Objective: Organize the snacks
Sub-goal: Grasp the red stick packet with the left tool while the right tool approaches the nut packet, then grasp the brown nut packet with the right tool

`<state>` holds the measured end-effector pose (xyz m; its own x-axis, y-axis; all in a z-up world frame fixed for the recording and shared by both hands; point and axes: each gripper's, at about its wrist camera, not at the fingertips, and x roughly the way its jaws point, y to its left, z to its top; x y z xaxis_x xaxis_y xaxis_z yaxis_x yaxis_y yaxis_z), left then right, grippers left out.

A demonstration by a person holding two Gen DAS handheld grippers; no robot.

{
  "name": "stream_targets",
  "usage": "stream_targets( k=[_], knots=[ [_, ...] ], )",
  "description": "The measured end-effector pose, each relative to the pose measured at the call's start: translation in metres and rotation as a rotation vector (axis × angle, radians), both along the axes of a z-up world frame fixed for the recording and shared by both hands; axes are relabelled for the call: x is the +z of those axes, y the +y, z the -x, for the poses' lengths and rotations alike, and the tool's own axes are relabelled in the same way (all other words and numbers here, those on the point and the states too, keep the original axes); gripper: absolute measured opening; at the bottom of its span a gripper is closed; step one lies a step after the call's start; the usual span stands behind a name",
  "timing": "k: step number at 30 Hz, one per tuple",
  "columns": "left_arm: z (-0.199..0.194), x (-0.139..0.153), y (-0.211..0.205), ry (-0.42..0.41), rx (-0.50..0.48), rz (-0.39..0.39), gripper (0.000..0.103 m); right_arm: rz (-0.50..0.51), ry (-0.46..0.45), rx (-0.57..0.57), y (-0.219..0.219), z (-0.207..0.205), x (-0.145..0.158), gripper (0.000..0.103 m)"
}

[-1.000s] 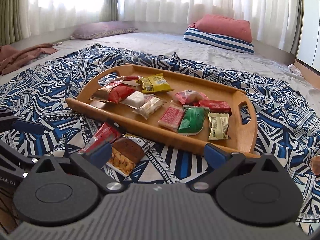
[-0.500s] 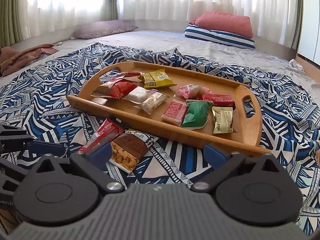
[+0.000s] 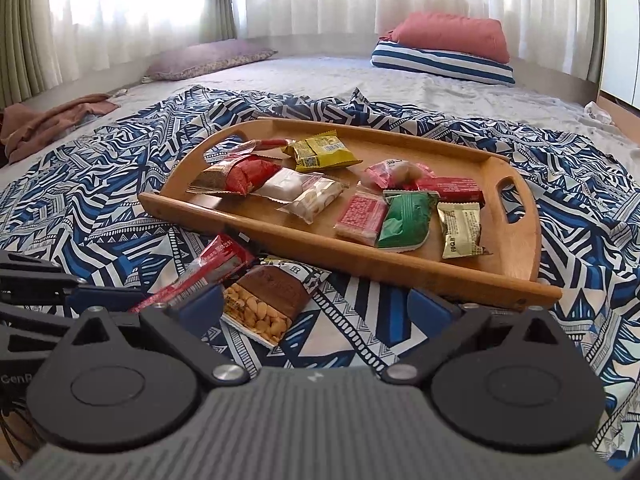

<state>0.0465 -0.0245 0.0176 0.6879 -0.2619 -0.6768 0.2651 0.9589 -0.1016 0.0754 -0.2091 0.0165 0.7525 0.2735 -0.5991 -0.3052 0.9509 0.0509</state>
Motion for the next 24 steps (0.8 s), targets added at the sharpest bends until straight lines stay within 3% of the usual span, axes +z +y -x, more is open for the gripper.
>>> stream_targets(
  k=[11, 24],
  knots=[
    [0.008, 0.011, 0.014, -0.049, 0.022, -0.032, 0.023, 0.014, 0.041, -0.003, 0.018, -0.014, -0.009, 0.103],
    [0.006, 0.011, 0.031, -0.044, 0.078, -0.01, 0.023, 0.025, 0.11, -0.025, 0.043, -0.033, -0.015, 0.078]
  ],
)
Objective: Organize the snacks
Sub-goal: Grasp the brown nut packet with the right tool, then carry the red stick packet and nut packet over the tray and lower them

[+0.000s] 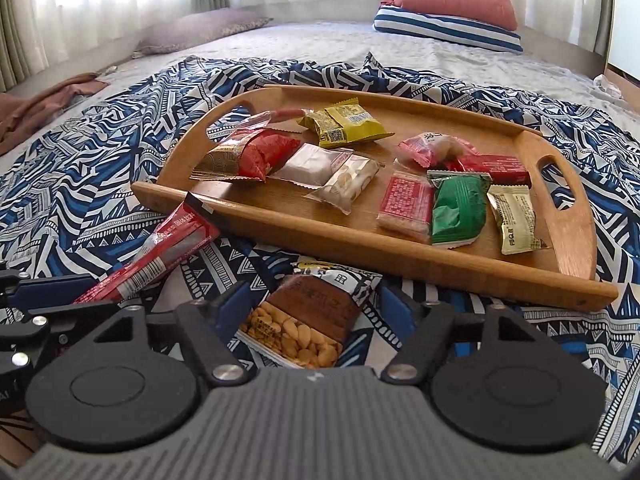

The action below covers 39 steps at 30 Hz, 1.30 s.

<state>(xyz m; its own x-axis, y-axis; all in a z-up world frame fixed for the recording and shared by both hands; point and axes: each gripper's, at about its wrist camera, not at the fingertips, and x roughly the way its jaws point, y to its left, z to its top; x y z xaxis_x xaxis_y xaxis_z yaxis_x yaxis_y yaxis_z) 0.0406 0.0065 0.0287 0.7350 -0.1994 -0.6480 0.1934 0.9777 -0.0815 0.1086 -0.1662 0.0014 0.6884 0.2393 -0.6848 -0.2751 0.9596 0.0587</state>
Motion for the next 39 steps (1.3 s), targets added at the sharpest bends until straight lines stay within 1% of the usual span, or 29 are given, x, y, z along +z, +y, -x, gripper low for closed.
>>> stream_targets(
  k=[1, 3, 4, 6, 9, 11, 15, 23, 27, 33, 39],
  knots=[
    [0.0, 0.0, 0.0, 0.0, 0.001, 0.002, 0.023, 0.004, -0.004, -0.013, 0.002, 0.0, 0.0, 0.076],
    [0.0, 0.001, -0.001, 0.0, 0.004, 0.01, 0.023, 0.009, -0.009, -0.035, 0.005, 0.001, -0.001, 0.066],
    [0.001, 0.001, -0.002, -0.004, 0.003, 0.013, 0.023, 0.013, -0.013, -0.043, 0.006, 0.002, -0.001, 0.065],
    [0.001, 0.004, -0.003, -0.014, 0.005, 0.016, 0.023, 0.016, -0.021, -0.051, 0.008, 0.003, 0.0, 0.057],
    [0.0, 0.008, -0.005, -0.025, 0.009, 0.025, 0.023, 0.009, -0.03, -0.054, 0.007, 0.007, 0.002, 0.05],
    [0.0, 0.011, -0.006, -0.036, 0.011, 0.027, 0.023, -0.005, -0.031, -0.05, 0.005, 0.01, 0.004, 0.048],
    [0.0, 0.017, -0.008, -0.052, 0.013, 0.026, 0.023, -0.008, -0.057, -0.049, 0.002, 0.017, 0.009, 0.047],
    [-0.001, 0.028, -0.01, -0.072, 0.014, 0.036, 0.023, -0.047, -0.099, -0.078, -0.014, 0.026, 0.029, 0.047],
    [-0.007, 0.038, -0.013, -0.102, 0.004, 0.035, 0.023, -0.065, -0.128, -0.097, -0.025, 0.025, 0.042, 0.047],
    [-0.036, 0.056, -0.016, -0.13, -0.013, 0.056, 0.023, -0.077, -0.169, -0.147, -0.043, 0.01, 0.06, 0.047],
    [-0.069, 0.069, -0.018, -0.135, -0.028, 0.082, 0.023, -0.13, -0.154, -0.212, -0.067, -0.014, 0.068, 0.047]
  ],
)
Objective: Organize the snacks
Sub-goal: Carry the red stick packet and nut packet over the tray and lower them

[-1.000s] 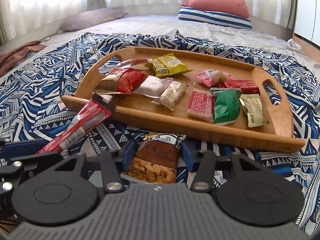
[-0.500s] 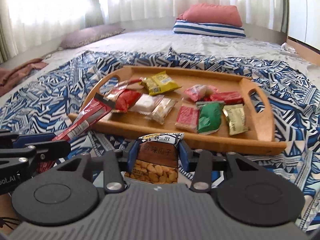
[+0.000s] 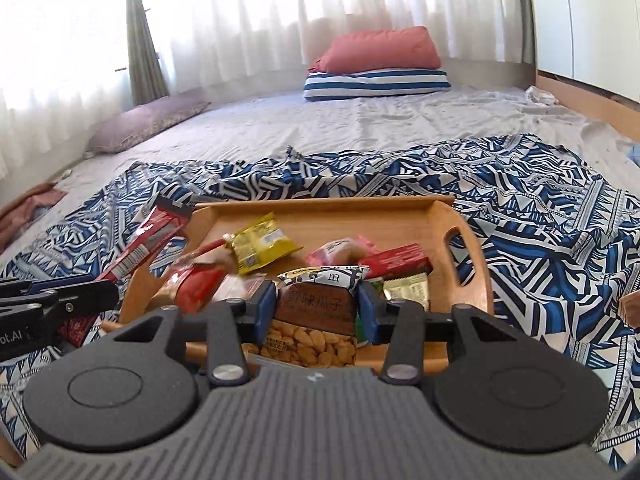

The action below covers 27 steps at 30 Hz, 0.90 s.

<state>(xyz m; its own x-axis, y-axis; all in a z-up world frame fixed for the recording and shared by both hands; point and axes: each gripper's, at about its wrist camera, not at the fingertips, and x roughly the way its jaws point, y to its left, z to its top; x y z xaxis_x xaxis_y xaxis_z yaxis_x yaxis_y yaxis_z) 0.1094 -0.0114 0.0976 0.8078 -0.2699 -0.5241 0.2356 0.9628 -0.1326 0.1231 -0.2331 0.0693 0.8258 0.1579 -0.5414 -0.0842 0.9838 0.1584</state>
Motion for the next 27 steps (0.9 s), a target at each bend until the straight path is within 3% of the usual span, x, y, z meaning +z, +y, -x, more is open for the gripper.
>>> stream_targets(
  k=[12, 20, 27],
  knots=[
    [-0.095, 0.007, 0.007, 0.07, 0.009, 0.059, 0.023, -0.055, 0.057, -0.079, -0.042, -0.069, 0.007, 0.048],
    [-0.162, -0.012, 0.019, 0.186, 0.049, 0.063, 0.023, -0.072, 0.109, -0.125, -0.058, -0.116, -0.001, 0.048],
    [-0.193, -0.034, 0.017, 0.242, 0.083, 0.043, 0.023, -0.029, 0.142, -0.122, -0.053, -0.143, -0.014, 0.048]
  ],
)
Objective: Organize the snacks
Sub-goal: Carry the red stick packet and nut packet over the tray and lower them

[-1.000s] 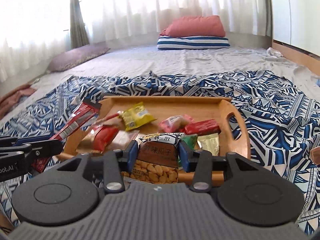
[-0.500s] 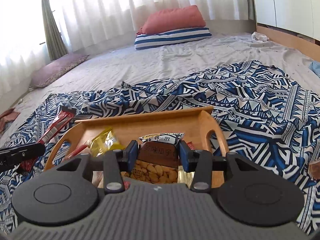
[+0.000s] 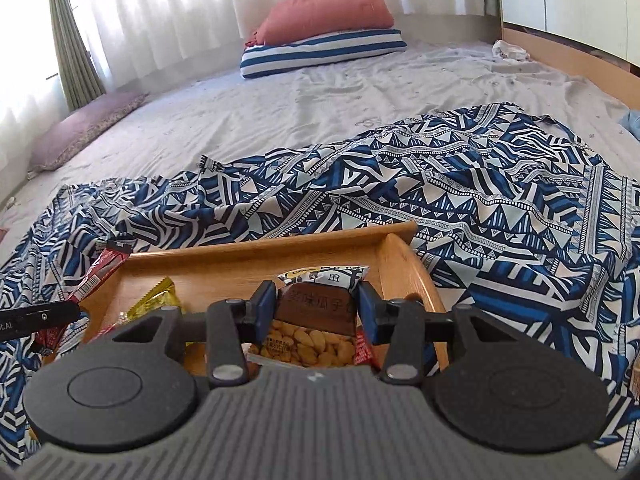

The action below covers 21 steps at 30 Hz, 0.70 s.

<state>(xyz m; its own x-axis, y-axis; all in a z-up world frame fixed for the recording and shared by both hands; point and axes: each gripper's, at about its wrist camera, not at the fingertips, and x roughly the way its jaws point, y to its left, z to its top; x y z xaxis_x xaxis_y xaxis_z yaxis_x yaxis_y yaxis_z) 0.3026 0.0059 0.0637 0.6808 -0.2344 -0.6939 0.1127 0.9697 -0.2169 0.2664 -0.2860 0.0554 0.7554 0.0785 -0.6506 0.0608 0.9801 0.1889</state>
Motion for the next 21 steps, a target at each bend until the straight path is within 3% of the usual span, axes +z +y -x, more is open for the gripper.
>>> stream_targets(
  k=[9, 21],
  knots=[
    [-0.007, -0.022, -0.003, 0.04, 0.008, -0.065, 0.023, 0.013, 0.027, 0.002, 0.002, -0.026, -0.014, 0.048],
    [0.005, -0.035, -0.005, 0.068, -0.014, 0.008, 0.023, 0.03, 0.048, -0.013, 0.006, -0.048, -0.027, 0.048]
  ],
)
